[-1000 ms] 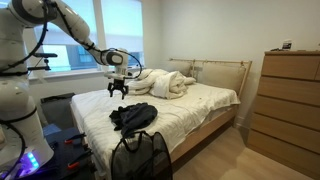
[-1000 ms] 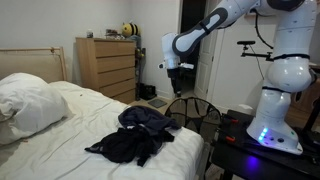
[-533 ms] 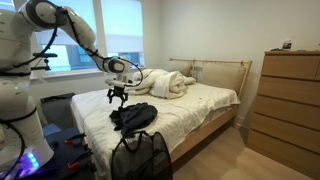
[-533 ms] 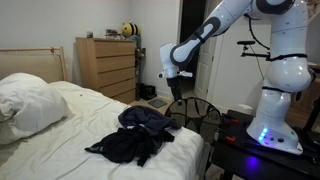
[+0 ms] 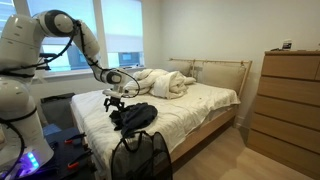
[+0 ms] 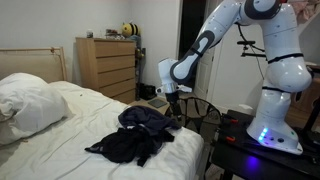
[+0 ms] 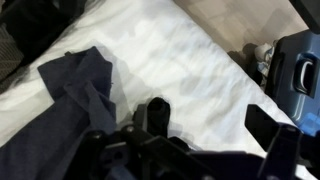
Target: Pick the socks on the bed and put them in the bag
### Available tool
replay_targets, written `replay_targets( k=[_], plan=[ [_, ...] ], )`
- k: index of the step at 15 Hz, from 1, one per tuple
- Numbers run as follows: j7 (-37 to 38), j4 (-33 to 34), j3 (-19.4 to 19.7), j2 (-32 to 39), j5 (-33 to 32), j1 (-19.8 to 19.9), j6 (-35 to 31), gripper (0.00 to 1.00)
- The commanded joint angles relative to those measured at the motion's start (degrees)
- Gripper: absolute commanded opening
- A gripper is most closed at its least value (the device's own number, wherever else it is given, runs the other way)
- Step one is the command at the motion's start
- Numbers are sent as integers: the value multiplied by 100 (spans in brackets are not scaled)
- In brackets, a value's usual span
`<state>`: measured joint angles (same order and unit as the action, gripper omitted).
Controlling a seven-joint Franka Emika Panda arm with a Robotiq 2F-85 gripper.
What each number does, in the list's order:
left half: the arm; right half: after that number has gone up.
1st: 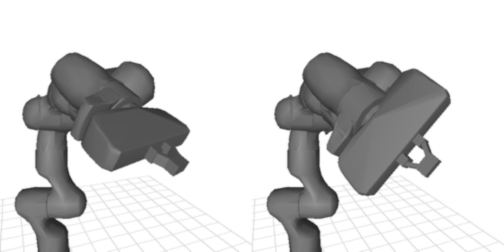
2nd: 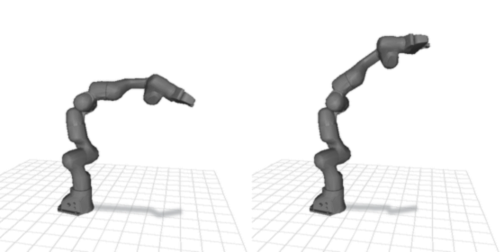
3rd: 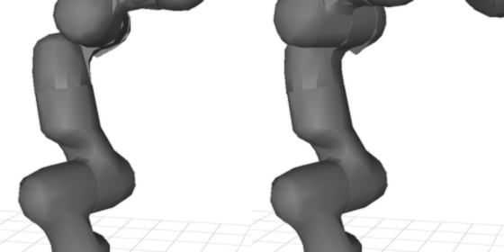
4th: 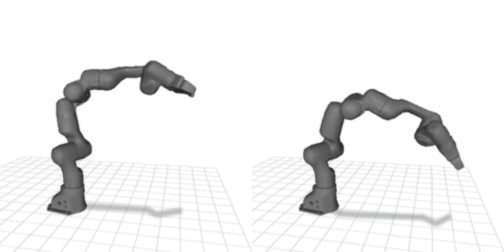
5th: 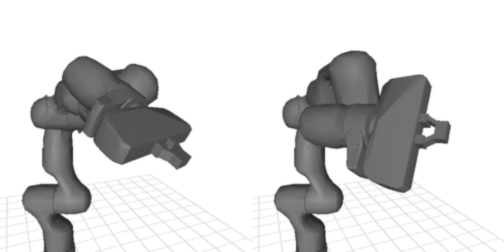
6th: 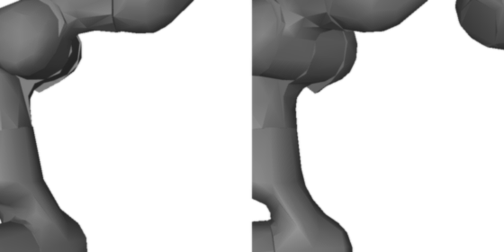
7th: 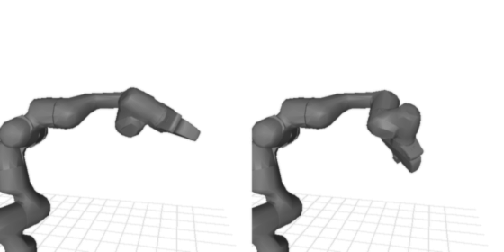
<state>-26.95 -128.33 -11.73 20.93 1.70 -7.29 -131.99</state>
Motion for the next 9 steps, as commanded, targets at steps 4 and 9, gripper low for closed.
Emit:
replay_targets(
  k=[4,9],
  plan=[
    [351,-5,-134,657,-326,-235,-1189,100],
    [1244,7,401,1210,-1334,-665,-2602,100]
  ],
)
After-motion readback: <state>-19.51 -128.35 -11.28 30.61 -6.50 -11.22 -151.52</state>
